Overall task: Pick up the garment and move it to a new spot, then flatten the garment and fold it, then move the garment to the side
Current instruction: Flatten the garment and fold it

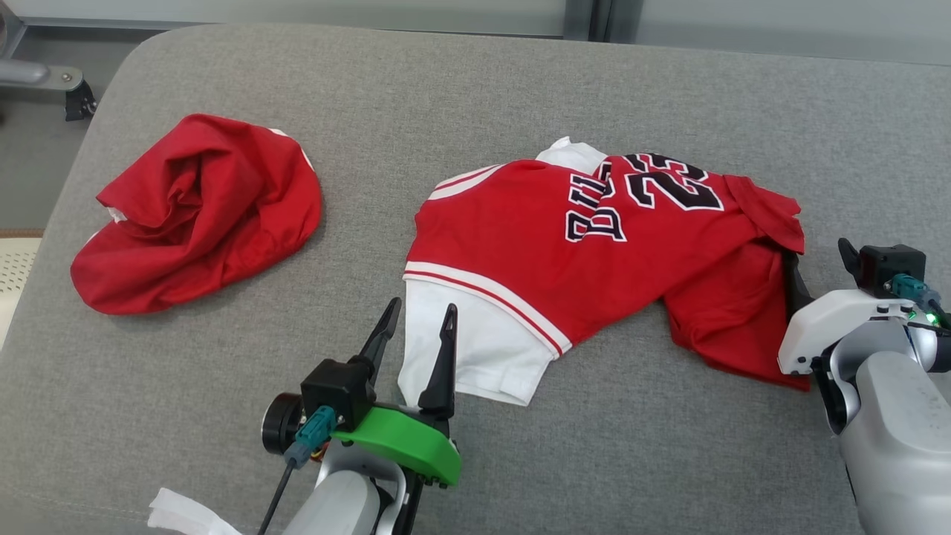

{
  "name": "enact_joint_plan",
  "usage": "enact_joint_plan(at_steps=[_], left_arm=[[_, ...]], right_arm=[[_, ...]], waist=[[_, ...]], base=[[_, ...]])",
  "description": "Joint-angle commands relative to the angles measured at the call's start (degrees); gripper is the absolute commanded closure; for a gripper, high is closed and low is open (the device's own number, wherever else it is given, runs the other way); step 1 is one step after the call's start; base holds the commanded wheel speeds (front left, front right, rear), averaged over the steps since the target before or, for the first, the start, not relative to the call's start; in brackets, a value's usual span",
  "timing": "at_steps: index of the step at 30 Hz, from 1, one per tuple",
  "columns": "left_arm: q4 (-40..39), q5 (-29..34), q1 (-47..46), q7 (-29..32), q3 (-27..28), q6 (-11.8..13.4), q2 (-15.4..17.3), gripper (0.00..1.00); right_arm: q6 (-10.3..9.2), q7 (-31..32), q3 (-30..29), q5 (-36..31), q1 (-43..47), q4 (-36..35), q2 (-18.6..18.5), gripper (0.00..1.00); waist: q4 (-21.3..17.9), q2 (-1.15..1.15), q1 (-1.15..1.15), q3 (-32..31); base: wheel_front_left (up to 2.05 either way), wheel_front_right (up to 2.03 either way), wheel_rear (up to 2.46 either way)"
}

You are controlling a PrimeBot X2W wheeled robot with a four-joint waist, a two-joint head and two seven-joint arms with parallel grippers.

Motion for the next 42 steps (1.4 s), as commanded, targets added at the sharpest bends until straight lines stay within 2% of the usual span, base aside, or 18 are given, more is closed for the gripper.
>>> enact_joint_plan(at_steps=[1,6,7,8,14,18,24,29,33,38,42], left_arm=[[0.27,0.4,-0.37,0.0,0.16,-0.2,0.23,0.0],[0.22,0.08,-0.89,0.0,-0.13,-0.13,0.23,0.0],[0.19,0.07,-0.83,0.0,-0.14,-0.1,0.23,0.0],[0.21,0.07,-0.72,0.0,-0.17,-0.08,0.23,0.0],[0.66,-0.35,0.84,0.0,0.53,0.09,0.22,0.0],[0.74,-0.92,1.71,0.0,0.58,-0.07,0.23,0.0],[0.81,-2.08,3.11,0.0,-0.2,0.13,0.23,0.0],[0.93,-2.82,4.69,0.01,-0.14,0.55,0.24,0.0],[0.76,-3.11,5.49,0.01,0.03,0.81,0.23,0.0],[0.38,-2.82,6.48,0.01,0.72,0.76,0.22,0.0],[0.46,-2.23,6.25,0.01,1.06,0.41,0.23,0.0]], right_arm=[[-0.08,-0.26,0.62,1.21,-1.13,0.69,-0.26,0.0],[-0.08,0.76,3.46,6.28,-2.77,3.04,-0.68,0.0],[-0.08,0.95,4.0,6.91,-3.01,3.32,-0.8,0.58],[-0.08,1.47,4.94,8.03,-3.26,3.82,-1.18,1.0],[-0.08,1.24,8.07,13.66,-1.71,3.24,-3.54,1.0],[-0.09,1.96,9.78,17.13,-1.51,-0.52,-7.12,1.0],[-0.08,6.48,13.76,22.82,-2.99,-11.5,-12.05,1.0],[-0.09,15.15,16.23,31.44,1.53,-24.97,-14.88,1.0],[-0.08,24.39,12.26,41.23,11.0,-35.29,-14.27,1.0],[-0.05,38.11,4.1,54.37,30.99,-47.78,-9.43,1.0],[-0.04,44.73,0.26,54.05,41.81,-53.18,-6.88,1.0]], waist=[[0.19,0.0,0.0,0.02],[0.72,0.0,0.0,0.12],[0.76,0.0,0.0,0.12],[0.85,0.0,0.0,0.04],[0.43,0.0,0.0,-2.8],[-0.29,0.0,0.0,-5.44],[-0.55,0.0,0.0,-9.03],[-1.12,0.0,0.0,-11.41],[-1.53,0.0,0.0,-12.2],[-2.81,0.0,0.0,-12.67],[-4.24,0.0,0.0,-12.47]], base=[[0.0,0.0,0.0],[0.0,0.0,0.0],[0.0,0.0,0.0],[0.0,0.0,0.0],[0.0,0.0,0.0],[0.0,0.0,0.0],[0.0,0.0,0.0],[0.0,0.0,0.0],[0.0,0.0,0.0],[0.0,0.0,0.0],[0.0,0.0,0.0]])
